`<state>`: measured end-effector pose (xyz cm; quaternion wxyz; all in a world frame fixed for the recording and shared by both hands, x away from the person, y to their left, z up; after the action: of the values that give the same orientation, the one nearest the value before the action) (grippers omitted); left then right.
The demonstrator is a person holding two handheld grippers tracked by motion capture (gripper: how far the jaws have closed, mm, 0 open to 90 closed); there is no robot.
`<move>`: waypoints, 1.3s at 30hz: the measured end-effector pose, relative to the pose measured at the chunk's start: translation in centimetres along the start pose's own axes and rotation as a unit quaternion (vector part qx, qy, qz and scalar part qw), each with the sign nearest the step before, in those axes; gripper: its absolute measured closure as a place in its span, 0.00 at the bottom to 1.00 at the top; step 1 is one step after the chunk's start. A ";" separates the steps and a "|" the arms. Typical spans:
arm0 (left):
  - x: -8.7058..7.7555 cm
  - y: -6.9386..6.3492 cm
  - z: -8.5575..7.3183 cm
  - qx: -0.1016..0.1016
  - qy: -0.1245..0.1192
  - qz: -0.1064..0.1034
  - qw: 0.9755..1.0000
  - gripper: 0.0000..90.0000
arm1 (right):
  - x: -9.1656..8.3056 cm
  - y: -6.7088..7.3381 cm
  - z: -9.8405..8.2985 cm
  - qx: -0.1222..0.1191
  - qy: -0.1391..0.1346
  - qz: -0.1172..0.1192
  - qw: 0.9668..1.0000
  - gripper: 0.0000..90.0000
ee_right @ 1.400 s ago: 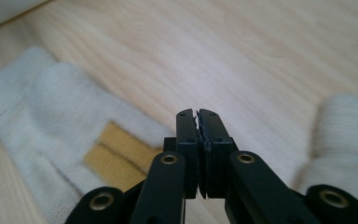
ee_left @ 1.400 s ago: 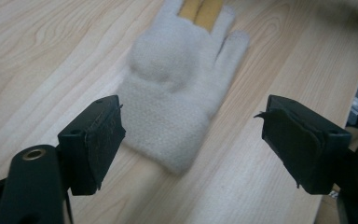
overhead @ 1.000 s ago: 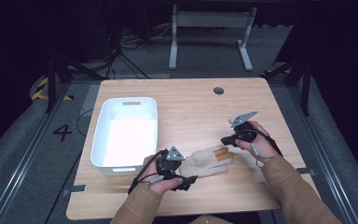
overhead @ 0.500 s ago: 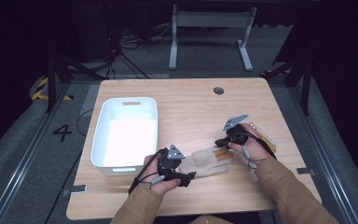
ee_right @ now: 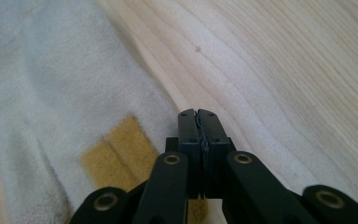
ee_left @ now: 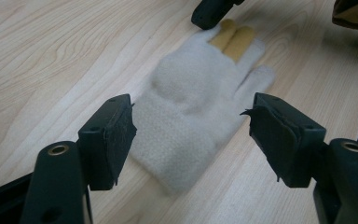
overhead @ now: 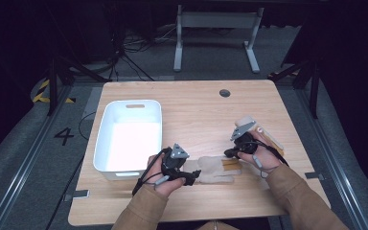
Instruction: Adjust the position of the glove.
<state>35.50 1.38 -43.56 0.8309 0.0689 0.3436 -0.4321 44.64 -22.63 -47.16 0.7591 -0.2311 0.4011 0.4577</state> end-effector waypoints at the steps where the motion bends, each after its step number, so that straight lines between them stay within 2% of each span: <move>1: 0.1 0.0 0.1 0.001 0.000 -0.001 1.000 0.35 | -0.1 0.1 -0.1 0.003 0.002 0.000 1.000 1.00; 11: 0.5 -0.1 0.9 0.009 -0.003 -0.008 1.000 0.35 | -0.8 0.9 -1.1 0.008 0.014 0.015 1.000 1.00; 15: 0.5 -0.1 1.1 0.011 -0.005 -0.011 1.000 0.35 | -1.0 1.0 -1.3 0.007 0.005 0.012 1.000 0.99; 18: 0.5 0.0 1.4 0.012 -0.008 -0.010 1.000 0.35 | -1.5 1.1 -1.0 0.013 -0.026 0.022 0.999 0.95; 21: 0.4 0.1 1.5 0.011 -0.010 -0.010 1.000 0.35 | -2.3 1.0 -0.9 0.011 -0.043 0.004 0.999 0.93; 28: 0.2 0.3 1.9 0.010 -0.014 -0.010 1.000 0.34 | -3.5 0.7 -1.0 0.019 -0.081 -0.008 0.997 0.89; 34: 0.2 0.2 2.1 0.013 -0.014 -0.010 1.000 0.34 | -4.6 0.3 -1.2 0.028 -0.109 -0.018 0.993 0.85; 39: 0.3 0.1 2.2 0.014 -0.016 -0.012 1.000 0.34 | -5.5 -0.3 -1.4 0.047 -0.134 -0.034 0.989 0.82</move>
<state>36.87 0.35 -42.13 0.8303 0.0698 0.3247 -0.4476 42.93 -26.57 -43.41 0.8310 -0.1458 0.3089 0.4391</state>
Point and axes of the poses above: each handheld gripper's, and its own axes: x roughly forward along the jaws, z roughly out of its top, y roughly to its left, the point moved 4 cm from there along x, roughly forward along the jaws, and after that the axes turned 3 degrees about -y, right-handed, at the moved point
